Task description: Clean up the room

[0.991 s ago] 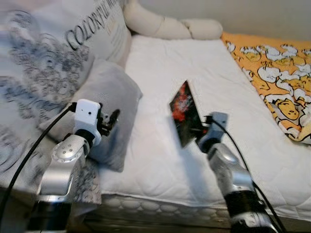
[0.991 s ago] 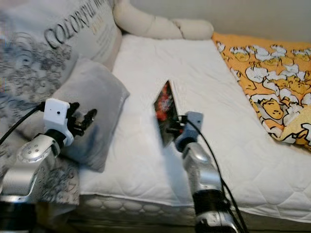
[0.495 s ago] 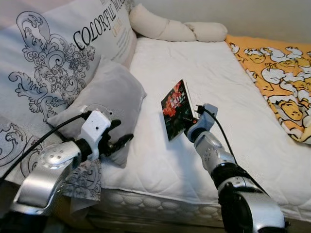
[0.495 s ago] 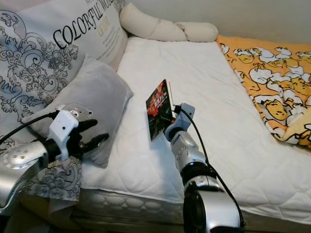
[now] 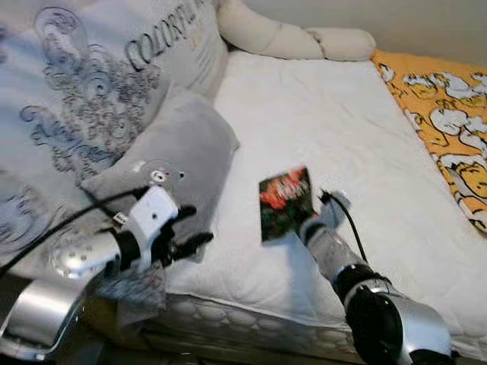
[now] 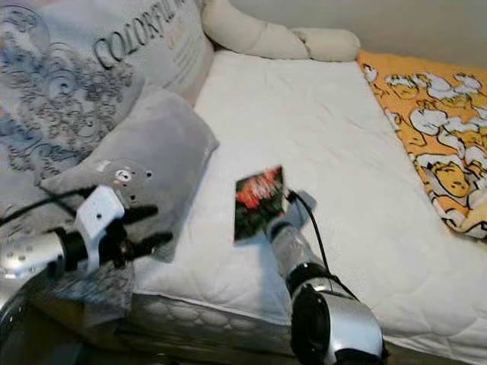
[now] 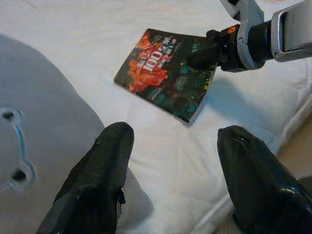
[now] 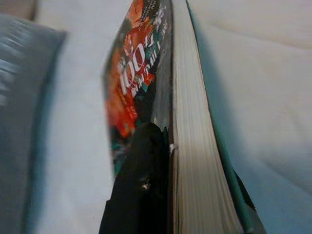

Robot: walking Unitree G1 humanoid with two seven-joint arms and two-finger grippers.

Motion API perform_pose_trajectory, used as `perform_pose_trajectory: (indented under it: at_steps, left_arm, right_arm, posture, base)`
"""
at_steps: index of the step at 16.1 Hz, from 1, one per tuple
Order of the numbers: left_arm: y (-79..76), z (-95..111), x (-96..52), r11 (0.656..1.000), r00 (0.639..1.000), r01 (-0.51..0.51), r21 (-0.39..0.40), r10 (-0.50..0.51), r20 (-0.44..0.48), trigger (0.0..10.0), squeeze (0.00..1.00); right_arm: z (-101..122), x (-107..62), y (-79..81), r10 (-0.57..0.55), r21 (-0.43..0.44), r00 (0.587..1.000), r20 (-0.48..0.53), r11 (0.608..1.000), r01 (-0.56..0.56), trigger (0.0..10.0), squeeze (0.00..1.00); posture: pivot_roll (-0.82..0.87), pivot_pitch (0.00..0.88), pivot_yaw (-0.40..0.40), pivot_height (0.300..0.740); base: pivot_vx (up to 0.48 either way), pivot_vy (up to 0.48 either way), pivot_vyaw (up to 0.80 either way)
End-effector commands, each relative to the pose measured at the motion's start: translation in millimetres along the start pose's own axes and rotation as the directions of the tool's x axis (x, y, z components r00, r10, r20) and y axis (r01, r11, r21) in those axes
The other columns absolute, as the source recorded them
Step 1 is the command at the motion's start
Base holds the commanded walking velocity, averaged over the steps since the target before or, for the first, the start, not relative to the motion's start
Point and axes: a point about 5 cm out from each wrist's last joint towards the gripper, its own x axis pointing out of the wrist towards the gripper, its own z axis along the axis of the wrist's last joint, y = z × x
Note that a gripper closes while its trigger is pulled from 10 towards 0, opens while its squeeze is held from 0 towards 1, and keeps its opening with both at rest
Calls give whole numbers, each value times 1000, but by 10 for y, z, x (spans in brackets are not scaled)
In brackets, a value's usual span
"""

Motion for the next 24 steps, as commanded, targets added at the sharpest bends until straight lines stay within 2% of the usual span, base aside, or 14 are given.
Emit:
perform_pose_trajectory:
  at_steps: [1,5,6,7,8,10,13,16,19,22,24]
  left_arm:
    - [-41,38,26,1000,1000,15,14,-15,2,10000,0]
    - [-41,64,89,1000,1000,-8,7,8,3,10000,0]
    - [-53,27,107,1000,1000,-15,0,15,0,10000,0]
    - [-59,-18,124,1000,1000,-23,-2,23,-8,10000,0]
    - [-48,-56,156,999,999,-36,-7,36,-11,10000,0]
    - [-43,-55,205,999,999,-50,-17,50,0,10000,0]
    - [-52,-83,272,998,998,-59,-33,59,7,10000,0]
    - [-53,-153,369,989,993,-110,-104,113,30,10000,0]
    - [-13,-197,428,981,987,-154,-120,159,36,10000,0]
    - [7,-193,434,975,981,-181,-126,189,48,10000,0]
    - [49,-192,425,957,963,-252,-144,262,60,10000,0]
  right_arm:
    - [-54,-15,-140,-48,-27,998,-31,999,47,10000,1000]
    - [-33,-24,-257,-80,83,995,-61,993,85,10000,1000]
    - [-81,-33,-288,-100,15,989,-111,995,102,10000,1000]
    - [-115,-43,-326,-121,-91,984,-133,990,110,10000,1000]
    - [-91,-45,-360,-134,-145,986,-104,982,119,10000,1000]
    - [-93,-48,-371,-111,-170,989,-95,981,94,10000,1000]
    - [-157,-66,-412,-78,-107,992,-96,992,67,10000,1000]
    - [-171,-108,-559,-56,-27,997,-49,998,55,10000,1000]
    - [-220,-158,-662,11,48,1000,-23,999,-10,10000,1000]
    - [-190,-179,-661,82,42,997,11,996,-83,10000,1000]
    - [-14,-204,-676,107,19,989,106,994,-110,10000,1000]
  posture:
    - [268,13,-37,740]
    - [253,0,-61,740]
    - [238,0,-67,740]
    - [227,0,-75,740]
    - [218,0,-82,740]
    - [203,0,-86,740]
    - [163,0,-72,740]
    - [87,0,-22,740]
    - [75,0,-23,740]
    - [69,0,-26,740]
    - [77,0,-40,740]
  base:
    - [0,0,0]
    - [0,0,0]
    - [0,0,0]
    - [0,0,0]
    - [0,0,0]
    - [0,0,0]
    - [0,0,0]
    - [0,0,0]
    - [0,0,0]
    - [0,0,0]
    - [0,0,0]
